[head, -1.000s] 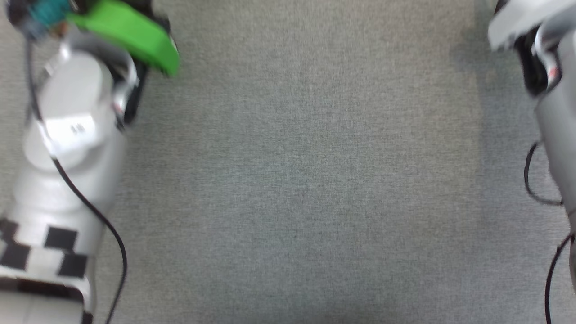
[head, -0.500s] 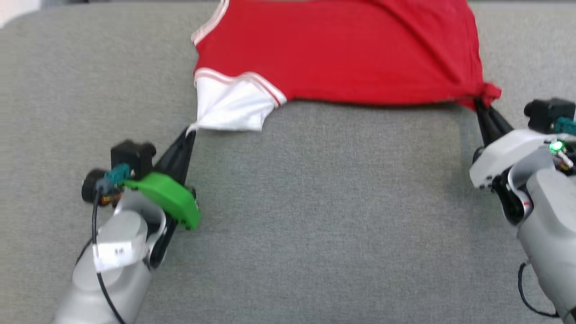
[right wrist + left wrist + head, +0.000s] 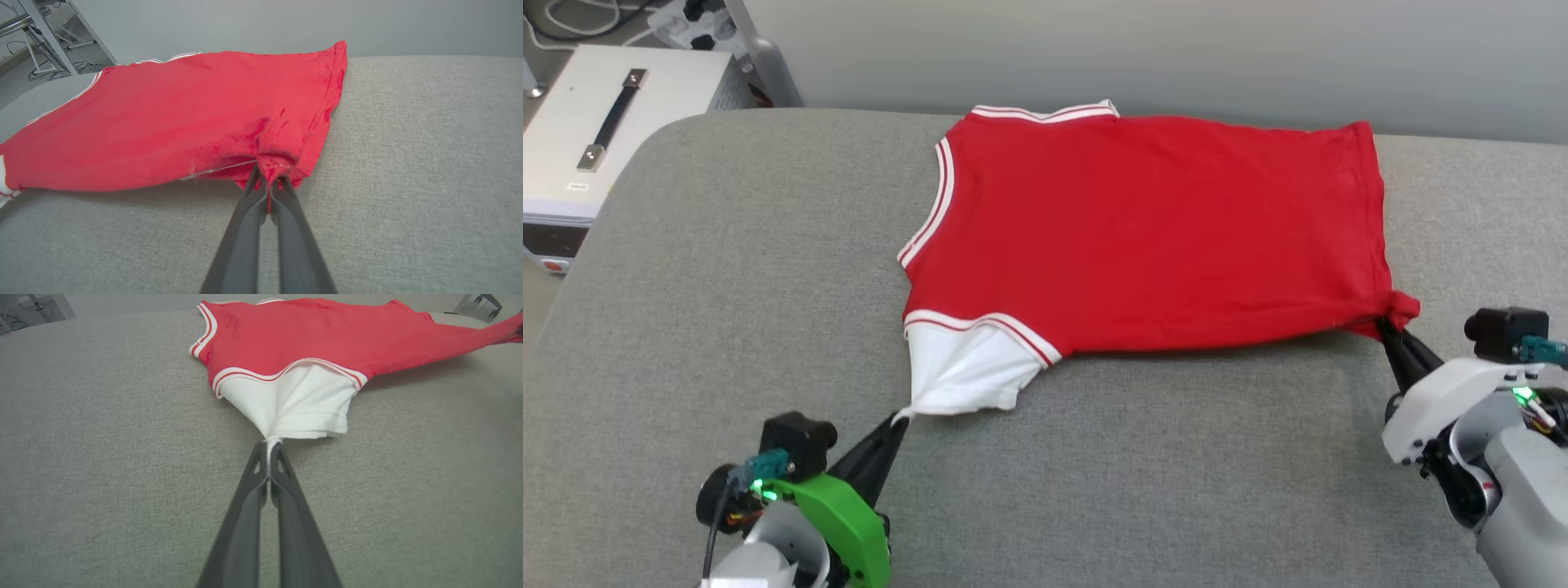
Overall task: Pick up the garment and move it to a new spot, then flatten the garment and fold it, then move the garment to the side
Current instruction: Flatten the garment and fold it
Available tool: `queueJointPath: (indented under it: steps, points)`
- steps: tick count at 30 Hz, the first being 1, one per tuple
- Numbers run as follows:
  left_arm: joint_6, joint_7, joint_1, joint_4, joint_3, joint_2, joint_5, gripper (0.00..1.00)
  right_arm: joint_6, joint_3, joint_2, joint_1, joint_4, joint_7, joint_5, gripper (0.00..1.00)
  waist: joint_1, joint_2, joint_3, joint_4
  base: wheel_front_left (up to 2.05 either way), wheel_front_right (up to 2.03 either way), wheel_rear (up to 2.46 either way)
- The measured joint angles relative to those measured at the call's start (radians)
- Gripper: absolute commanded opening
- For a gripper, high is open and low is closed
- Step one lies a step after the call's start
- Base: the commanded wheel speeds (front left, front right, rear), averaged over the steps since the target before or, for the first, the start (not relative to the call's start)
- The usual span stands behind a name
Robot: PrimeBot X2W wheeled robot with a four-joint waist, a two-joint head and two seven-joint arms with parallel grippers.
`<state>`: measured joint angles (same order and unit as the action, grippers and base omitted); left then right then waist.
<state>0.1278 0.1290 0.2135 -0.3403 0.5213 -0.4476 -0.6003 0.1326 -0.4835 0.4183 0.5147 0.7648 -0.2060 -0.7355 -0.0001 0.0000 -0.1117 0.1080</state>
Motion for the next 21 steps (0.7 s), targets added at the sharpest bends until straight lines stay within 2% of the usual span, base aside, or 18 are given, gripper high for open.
queueJointPath:
  steps: [8, 12, 21]
  points:
    - [0.000, -0.109, -0.151, 0.167, 0.060, -0.069, -0.068, 0.00, 0.000, -0.016, 0.044, -0.165, -0.062, 0.049, -0.074, 0.00, 0.0000, 0.0000, 0.084, 0.021, 0.00, 0.00, 0.00]
    - [-0.001, -0.141, -0.216, 0.227, 0.056, -0.109, -0.106, 0.00, 0.000, -0.013, 0.066, -0.245, -0.115, 0.072, -0.111, 0.00, 0.0000, 0.0000, 0.121, 0.024, 0.00, 0.00, 0.00]
    - [-0.019, -0.234, -0.393, 0.372, 0.058, -0.184, -0.220, 0.00, 0.000, 0.015, 0.119, -0.481, -0.312, 0.158, -0.159, 0.00, 0.0000, 0.0000, 0.187, 0.010, 0.00, 0.00, 0.00]
